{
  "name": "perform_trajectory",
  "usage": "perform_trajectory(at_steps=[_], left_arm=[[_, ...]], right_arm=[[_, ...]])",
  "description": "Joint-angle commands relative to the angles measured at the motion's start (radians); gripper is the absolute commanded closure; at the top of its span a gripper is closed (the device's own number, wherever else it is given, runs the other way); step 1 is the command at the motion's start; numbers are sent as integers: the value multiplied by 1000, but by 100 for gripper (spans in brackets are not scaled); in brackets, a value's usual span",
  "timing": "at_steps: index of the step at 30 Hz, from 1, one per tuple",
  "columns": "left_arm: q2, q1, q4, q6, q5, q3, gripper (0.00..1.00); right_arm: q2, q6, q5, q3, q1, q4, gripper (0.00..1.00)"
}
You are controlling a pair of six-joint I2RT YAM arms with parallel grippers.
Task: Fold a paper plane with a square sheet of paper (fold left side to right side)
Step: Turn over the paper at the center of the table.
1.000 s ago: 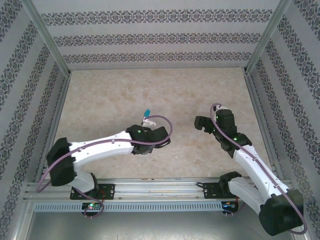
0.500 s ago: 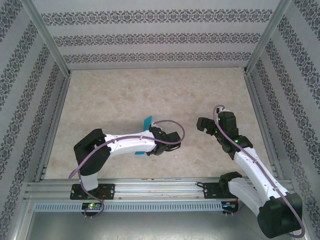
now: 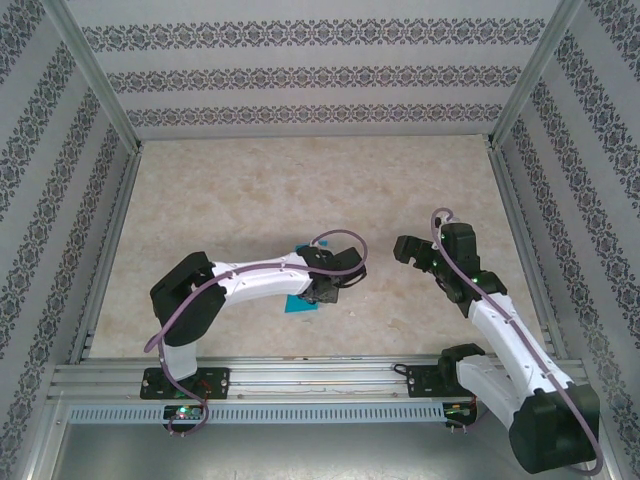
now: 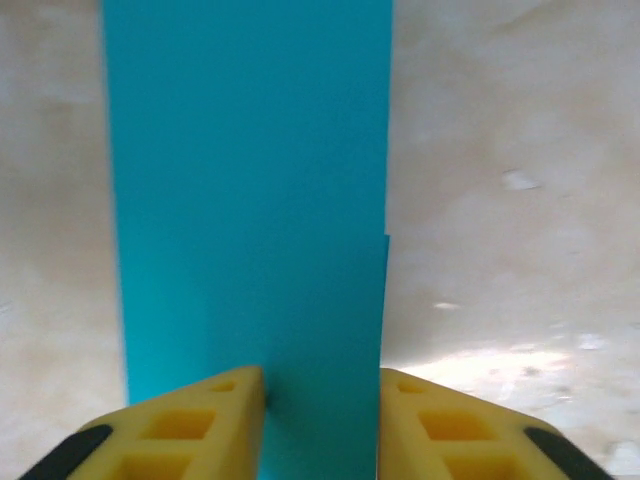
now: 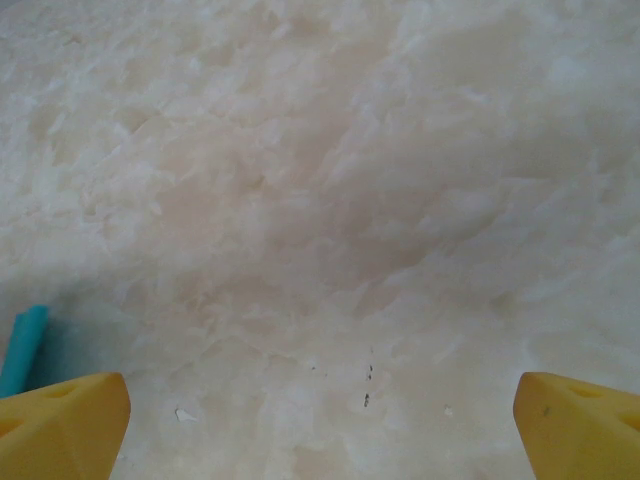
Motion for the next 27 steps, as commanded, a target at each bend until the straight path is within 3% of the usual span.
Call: perform_trajectory(at_steps=[1,6,8,15,27], left_arm=[[-21,31,158,27,125,1,60],[-102,82,299,69,230,-58,46],[-155,113,367,85,265,-104,45],[-347,241,561,160,368,-277,44],[-649,459,858,163,514,-669,41]], right_arm=[[39,24,-130,3,-44,-26,2],[88,31,-249,12,-59,-23,2],[106,44,-309,18,-59,-14,3],[214,111,-491,25,-17,45,27],[459,318,-417,31,321,348,67]])
